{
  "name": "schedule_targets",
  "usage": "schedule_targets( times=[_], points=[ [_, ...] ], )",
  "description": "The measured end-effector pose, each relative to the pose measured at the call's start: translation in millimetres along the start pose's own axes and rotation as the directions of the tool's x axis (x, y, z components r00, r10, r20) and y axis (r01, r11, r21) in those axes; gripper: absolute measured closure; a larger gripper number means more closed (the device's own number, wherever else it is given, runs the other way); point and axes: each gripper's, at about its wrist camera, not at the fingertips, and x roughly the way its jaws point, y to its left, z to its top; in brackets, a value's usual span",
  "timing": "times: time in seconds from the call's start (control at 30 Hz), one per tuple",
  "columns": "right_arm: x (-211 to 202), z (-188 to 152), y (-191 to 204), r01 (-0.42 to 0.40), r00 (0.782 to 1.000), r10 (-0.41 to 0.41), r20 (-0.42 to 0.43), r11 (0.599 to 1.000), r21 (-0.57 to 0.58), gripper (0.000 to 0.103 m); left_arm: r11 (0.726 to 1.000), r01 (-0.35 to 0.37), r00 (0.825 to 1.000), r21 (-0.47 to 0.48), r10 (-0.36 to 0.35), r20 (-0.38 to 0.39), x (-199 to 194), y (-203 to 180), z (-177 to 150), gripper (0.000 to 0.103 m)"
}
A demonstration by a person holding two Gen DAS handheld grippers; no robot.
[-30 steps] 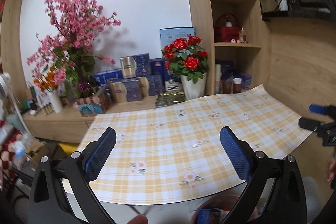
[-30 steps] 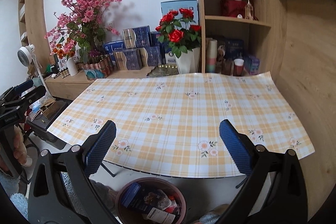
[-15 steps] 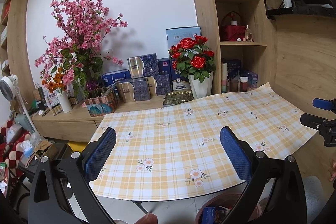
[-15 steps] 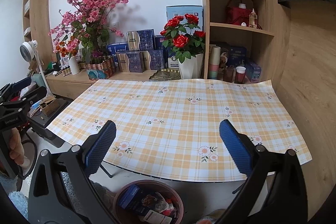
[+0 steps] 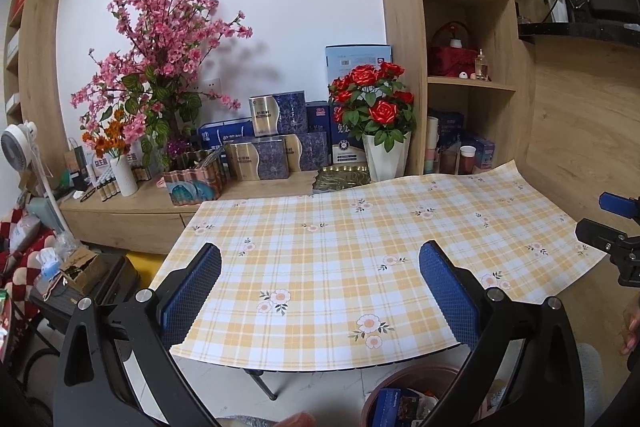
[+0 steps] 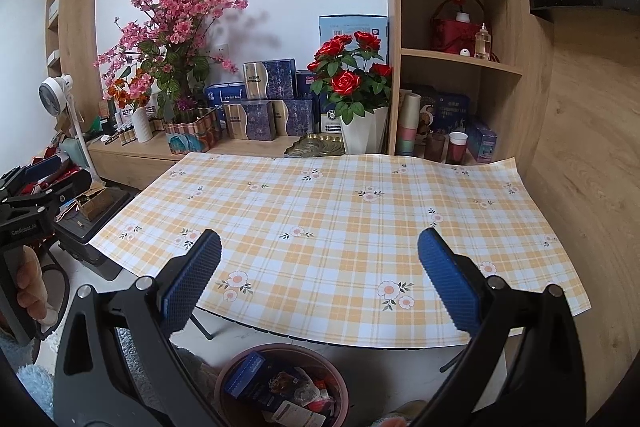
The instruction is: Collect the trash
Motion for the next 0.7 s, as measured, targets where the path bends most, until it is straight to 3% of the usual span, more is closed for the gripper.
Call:
schedule_targets(
  times=[0.7],
  points=[
    [0.0, -1.4, 0.1, -0.005, 1.000, 0.005, -0.009, 1.000, -0.008, 0.006, 1.000, -0.021, 1.000, -0.015, 0.021, -0.021, 2.7, 3.7, -5.0, 0.006]
  ],
)
